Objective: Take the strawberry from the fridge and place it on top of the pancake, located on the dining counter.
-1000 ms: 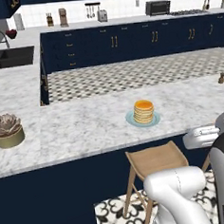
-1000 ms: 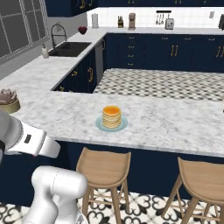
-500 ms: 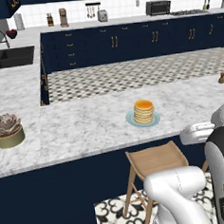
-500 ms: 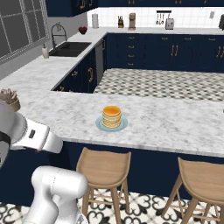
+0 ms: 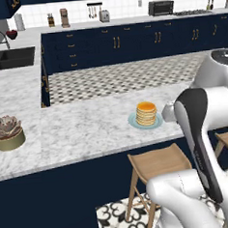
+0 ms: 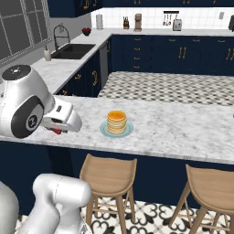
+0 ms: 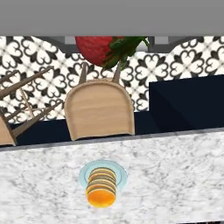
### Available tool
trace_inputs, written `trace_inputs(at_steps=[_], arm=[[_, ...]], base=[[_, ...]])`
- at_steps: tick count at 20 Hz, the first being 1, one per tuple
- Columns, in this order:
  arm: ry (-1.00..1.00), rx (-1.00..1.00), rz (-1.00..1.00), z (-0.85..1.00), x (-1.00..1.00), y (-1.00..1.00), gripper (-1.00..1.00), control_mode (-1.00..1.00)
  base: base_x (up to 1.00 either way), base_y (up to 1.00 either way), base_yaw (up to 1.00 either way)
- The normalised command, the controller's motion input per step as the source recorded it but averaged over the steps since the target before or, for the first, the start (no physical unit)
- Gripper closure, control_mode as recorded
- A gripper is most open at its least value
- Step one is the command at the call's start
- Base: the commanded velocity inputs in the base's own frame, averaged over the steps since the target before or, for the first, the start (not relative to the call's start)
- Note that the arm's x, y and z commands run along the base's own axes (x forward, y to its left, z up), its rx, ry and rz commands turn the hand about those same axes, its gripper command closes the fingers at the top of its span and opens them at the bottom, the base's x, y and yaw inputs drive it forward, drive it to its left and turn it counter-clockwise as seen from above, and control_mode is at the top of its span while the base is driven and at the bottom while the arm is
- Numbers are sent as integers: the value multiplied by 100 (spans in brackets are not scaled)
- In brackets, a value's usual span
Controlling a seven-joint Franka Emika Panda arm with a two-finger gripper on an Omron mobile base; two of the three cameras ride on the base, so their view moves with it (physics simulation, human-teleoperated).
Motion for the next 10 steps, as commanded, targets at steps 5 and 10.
trace_inputs(at_steps=[5,10], arm=[[14,0,0,0,100,-10,100,-100],[2,3,0,0,100,-24,100,-100]], base=[[0,0,0],[0,0,0]])
